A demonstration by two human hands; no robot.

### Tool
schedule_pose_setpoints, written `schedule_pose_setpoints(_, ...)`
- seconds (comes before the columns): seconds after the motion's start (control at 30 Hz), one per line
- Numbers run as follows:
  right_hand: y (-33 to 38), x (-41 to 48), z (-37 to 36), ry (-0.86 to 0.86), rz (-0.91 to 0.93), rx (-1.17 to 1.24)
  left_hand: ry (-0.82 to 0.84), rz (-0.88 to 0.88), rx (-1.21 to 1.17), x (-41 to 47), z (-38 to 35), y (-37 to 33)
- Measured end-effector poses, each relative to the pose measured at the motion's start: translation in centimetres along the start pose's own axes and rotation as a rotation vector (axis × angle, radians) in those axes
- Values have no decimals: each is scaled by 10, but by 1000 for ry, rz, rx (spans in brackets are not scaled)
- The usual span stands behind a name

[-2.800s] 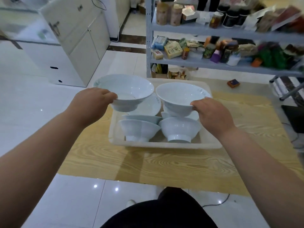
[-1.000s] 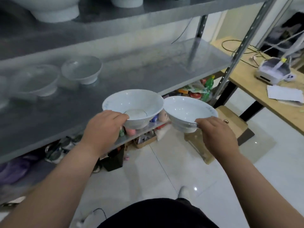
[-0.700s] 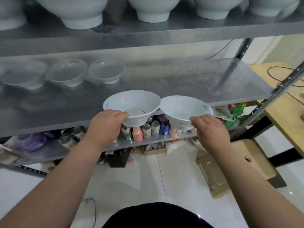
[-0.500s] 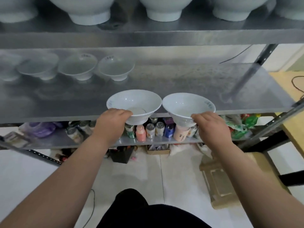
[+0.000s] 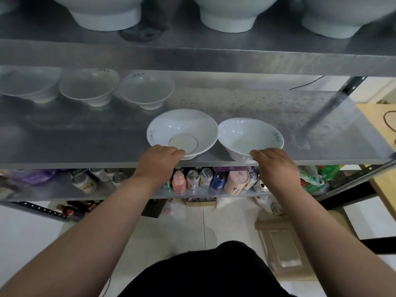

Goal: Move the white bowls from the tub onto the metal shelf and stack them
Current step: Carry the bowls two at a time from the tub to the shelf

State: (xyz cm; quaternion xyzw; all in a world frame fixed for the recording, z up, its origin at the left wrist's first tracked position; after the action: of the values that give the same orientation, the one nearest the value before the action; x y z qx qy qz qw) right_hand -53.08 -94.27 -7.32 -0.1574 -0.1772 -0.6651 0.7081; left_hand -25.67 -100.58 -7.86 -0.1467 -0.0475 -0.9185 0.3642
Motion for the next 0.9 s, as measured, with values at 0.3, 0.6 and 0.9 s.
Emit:
schedule_pose_setpoints(0.3,-51,29,-36,40,-10,8,-30,-26,-38,53,-39,-10)
schedule_pose_setpoints(0.6,-97,69,-80,80,59,26,-26,20,57,118,-52,-20)
schedule_pose_setpoints(0.9,-113,102,-104,128,58,81,112,147,49,165,-78,4)
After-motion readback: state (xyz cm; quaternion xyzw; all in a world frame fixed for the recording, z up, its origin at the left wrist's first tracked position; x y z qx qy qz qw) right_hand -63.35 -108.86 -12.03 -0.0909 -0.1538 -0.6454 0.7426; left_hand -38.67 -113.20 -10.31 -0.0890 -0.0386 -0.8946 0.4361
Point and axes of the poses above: each hand's wrist, its own x-axis towards the middle knuckle, its own z-axis out of the back of the hand, y = z × x, the point moved 8 cm from there along x, towards the middle knuckle, and after that the axes turned 7 degrees about -z, right-handed, at the moved point
